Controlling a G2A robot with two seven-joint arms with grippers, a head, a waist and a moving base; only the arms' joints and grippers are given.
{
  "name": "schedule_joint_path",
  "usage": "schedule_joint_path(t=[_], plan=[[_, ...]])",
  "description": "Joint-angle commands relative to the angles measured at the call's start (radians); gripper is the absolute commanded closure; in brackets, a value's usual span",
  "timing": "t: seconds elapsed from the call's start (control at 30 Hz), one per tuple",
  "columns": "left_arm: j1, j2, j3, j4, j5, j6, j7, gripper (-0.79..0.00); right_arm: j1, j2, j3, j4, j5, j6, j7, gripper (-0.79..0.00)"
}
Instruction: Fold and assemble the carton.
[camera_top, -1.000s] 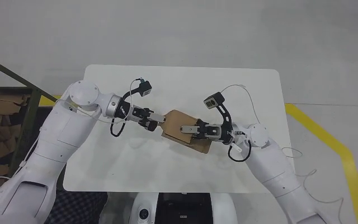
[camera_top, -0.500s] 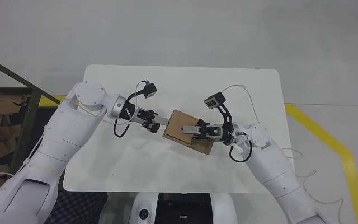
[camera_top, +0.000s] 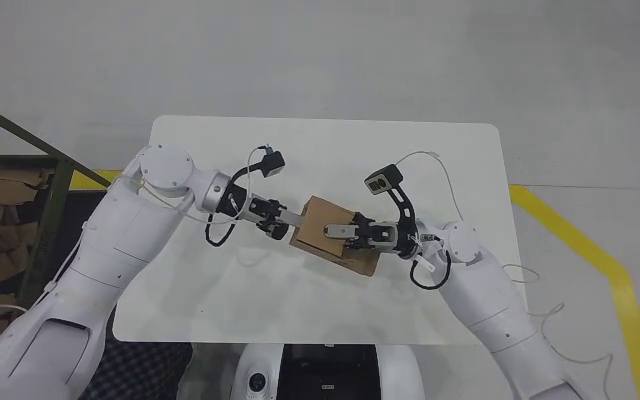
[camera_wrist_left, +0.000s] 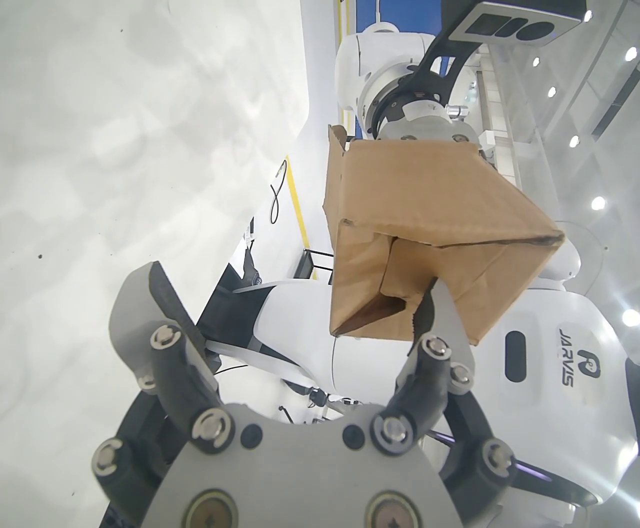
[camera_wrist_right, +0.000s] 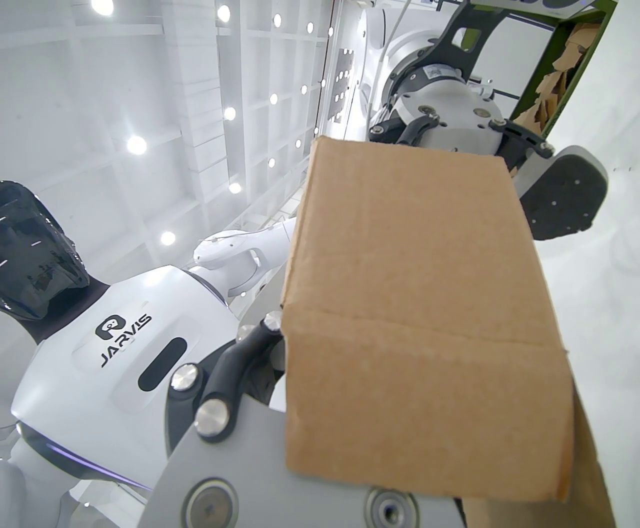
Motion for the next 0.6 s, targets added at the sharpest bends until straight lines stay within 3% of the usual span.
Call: schedule_joint_path(t=[0.0,0.57], plan=[[-0.002,-0.001,0.002,0.000,0.000,-0.001,-0.001,-0.785,0.000,0.000,0.000,0.001,-0.001,0.000,0.000,0.000],[-0.019,-0.006,0.010,0.010,-0.017,-0.012,0.002,-0.785,-0.001,-0.003,0.003,0.003,-0.002,0.002,0.002,0.000]])
